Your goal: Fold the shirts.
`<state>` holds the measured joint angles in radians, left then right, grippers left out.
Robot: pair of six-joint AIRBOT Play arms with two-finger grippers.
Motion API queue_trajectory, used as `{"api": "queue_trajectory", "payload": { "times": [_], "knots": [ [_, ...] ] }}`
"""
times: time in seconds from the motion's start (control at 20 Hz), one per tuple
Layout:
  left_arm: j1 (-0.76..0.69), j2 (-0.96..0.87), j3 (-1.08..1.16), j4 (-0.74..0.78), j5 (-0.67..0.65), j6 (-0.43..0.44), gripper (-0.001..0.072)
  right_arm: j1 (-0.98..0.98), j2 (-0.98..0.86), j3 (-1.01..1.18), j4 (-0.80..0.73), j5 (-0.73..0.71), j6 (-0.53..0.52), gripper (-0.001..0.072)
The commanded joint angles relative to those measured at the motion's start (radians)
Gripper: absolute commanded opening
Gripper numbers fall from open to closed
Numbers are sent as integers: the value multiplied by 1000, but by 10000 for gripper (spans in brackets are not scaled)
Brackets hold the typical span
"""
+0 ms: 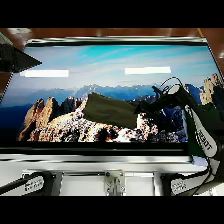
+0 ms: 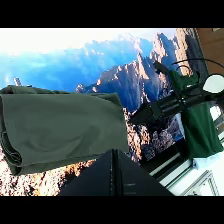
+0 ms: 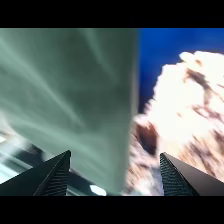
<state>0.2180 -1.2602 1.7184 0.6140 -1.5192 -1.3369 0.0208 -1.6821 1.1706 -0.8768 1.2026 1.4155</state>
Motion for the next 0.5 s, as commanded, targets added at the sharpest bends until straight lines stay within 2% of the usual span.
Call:
{"api": "queue_trajectory", "payload": {
  "times": [0.0,0.05,0.1,0.15,0.2,0.3,0.45],
  "knots": [
    [0,1,0,0,0,-3,45,18,-76,-39,191,-87,-78,669],
    [0,1,0,0,0,-3,45,31,-101,-39,246,-92,-96,660],
    [0,1,0,0,0,-3,45,39,-119,-38,301,-86,-135,490],
    [0,1,0,0,0,-3,44,39,-122,-38,356,-85,-185,164],
    [0,1,0,0,0,-3,45,28,-115,-29,389,-74,-213,71],
    [0,0,0,0,1,-3,45,-24,-69,22,404,-13,-267,60],
    [0,0,0,0,1,-2,45,-159,58,134,378,35,-207,59]
  ]
}}
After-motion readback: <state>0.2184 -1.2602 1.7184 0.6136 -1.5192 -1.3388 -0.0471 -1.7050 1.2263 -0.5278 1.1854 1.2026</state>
